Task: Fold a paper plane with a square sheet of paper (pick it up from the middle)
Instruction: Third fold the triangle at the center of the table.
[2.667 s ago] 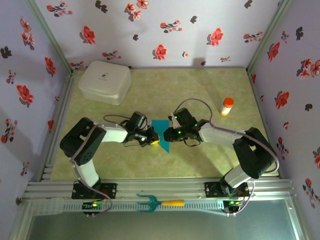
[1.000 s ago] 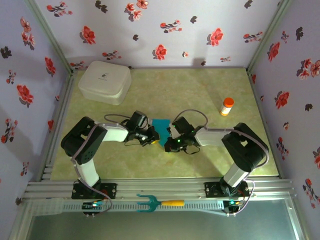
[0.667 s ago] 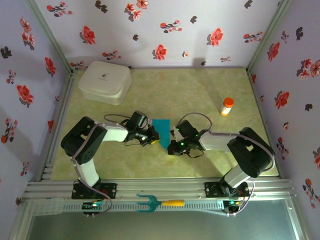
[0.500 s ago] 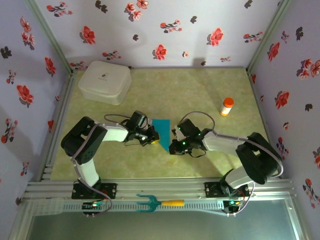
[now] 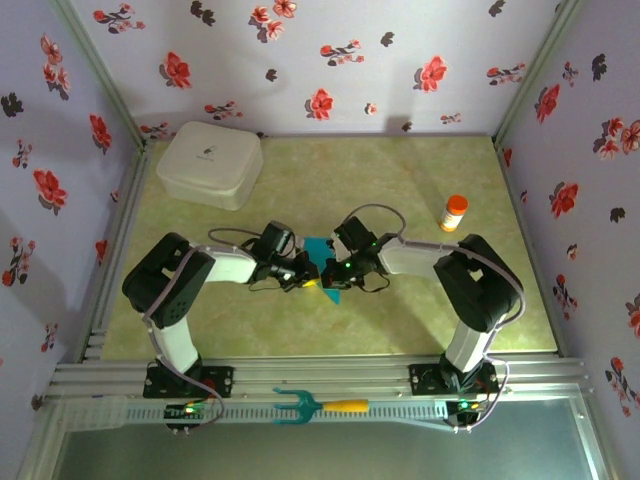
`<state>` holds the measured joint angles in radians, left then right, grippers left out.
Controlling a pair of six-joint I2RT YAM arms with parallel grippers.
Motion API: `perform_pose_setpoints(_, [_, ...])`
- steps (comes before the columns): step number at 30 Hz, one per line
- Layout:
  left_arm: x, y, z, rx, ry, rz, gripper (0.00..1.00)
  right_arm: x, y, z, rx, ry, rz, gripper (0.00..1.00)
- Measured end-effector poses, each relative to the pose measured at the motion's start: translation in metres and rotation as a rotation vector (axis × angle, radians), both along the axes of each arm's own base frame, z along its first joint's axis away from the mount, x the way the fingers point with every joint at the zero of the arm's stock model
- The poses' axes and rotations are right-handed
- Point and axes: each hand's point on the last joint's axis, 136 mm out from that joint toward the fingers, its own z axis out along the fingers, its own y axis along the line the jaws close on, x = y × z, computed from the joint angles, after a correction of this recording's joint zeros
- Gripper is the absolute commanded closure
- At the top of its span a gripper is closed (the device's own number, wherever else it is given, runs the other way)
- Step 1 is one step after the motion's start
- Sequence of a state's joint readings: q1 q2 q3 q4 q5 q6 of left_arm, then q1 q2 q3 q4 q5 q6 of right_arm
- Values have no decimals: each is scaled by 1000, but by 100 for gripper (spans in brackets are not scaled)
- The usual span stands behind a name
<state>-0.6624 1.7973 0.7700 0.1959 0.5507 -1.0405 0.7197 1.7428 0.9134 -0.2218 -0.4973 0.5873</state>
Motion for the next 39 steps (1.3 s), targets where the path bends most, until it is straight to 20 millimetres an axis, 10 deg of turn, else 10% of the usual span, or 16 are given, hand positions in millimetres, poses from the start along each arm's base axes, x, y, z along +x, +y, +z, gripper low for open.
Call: perform_pose_setpoints(39, [39,17,0,11,-42,57,100,-1,-12,-15,30,7,-45,100])
